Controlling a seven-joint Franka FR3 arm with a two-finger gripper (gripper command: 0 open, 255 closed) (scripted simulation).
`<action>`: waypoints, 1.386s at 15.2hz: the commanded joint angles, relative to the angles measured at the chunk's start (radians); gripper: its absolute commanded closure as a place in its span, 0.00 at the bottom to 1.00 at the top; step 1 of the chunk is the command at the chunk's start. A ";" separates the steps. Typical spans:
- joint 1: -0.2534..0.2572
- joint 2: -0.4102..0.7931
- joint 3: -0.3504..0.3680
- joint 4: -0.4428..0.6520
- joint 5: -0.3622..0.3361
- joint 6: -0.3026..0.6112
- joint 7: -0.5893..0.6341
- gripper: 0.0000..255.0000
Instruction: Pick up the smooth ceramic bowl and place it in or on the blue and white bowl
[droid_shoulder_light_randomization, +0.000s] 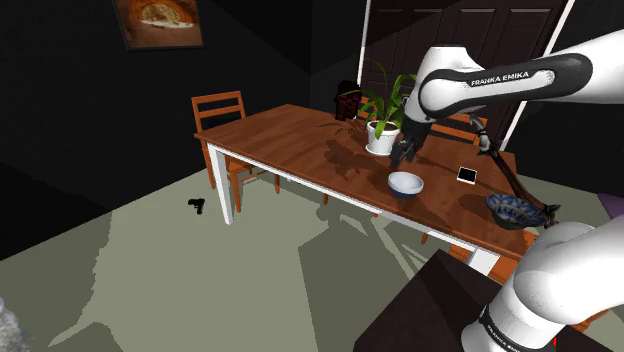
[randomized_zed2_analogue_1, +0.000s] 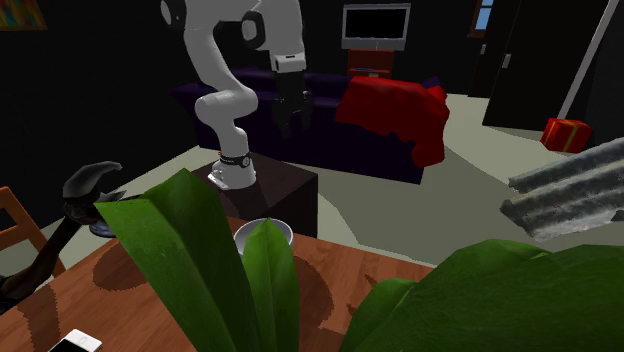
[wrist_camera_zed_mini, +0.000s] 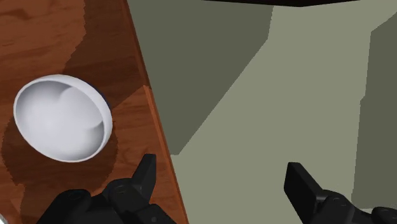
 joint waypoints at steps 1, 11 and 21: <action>-0.010 0.049 -0.027 -0.004 -0.011 0.051 -0.031 0.00; -0.047 0.354 -0.162 0.060 -0.006 0.280 -0.210 0.00; -0.069 0.586 -0.211 0.125 0.083 0.433 -0.342 0.00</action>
